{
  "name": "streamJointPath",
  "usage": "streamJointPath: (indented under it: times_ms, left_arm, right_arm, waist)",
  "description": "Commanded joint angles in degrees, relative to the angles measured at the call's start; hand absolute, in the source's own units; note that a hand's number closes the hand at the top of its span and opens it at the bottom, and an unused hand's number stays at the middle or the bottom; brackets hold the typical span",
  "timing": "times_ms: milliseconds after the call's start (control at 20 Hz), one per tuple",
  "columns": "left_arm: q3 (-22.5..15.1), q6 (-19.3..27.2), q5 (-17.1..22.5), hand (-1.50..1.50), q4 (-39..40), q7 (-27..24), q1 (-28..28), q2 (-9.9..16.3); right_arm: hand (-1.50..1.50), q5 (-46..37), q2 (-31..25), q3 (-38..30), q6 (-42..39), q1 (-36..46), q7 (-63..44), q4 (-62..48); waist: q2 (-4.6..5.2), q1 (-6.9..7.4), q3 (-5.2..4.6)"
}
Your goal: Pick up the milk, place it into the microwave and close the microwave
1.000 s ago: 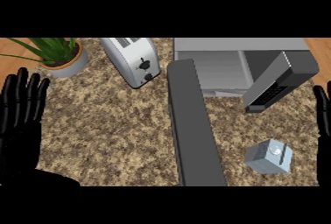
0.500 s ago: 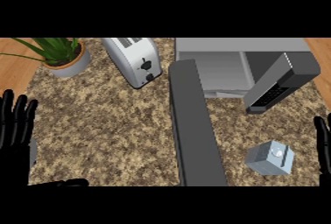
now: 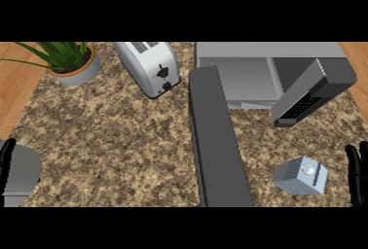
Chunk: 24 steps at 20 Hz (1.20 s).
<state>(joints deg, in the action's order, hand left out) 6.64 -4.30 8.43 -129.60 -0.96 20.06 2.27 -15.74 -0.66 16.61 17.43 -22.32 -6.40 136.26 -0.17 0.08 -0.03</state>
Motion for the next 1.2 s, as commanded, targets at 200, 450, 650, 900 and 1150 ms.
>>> streamJointPath:
  times_ms: [200,450,650,900,1150]
  left_arm:
    - [3.9,-3.8,4.0,-1.50,-2.6,-0.2,4.7,0.3]
    - [5.9,-6.8,5.2,-1.50,-1.0,-3.3,5.8,0.2]
    - [5.9,-8.9,7.3,-1.50,-5.0,-3.5,11.1,-1.6]
    - [8.6,-8.9,9.3,-1.50,-5.1,-0.5,9.0,0.2]
    - [9.1,-12.2,8.8,-1.50,-2.9,-4.8,12.1,-2.2]
  right_arm:
    - [-1.50,8.8,-3.0,-7.4,-2.9,-6.9,10.2,-4.2]
    - [-1.50,5.7,0.6,-4.9,0.7,-6.1,14.6,-11.8]
    - [-1.50,11.7,-0.9,-13.0,-0.9,-2.9,14.9,-17.1]
    - [-1.50,15.0,0.3,-16.1,-1.0,-3.6,23.4,-27.0]
    - [-1.50,17.4,-1.5,-21.5,-1.6,-0.1,25.5,-33.3]
  waist:
    - [0.03,-0.22,0.07]
    - [0.05,-0.11,0.04]
    - [0.07,0.15,0.05]
    - [0.11,-0.04,0.08]
    - [0.10,0.19,0.03]
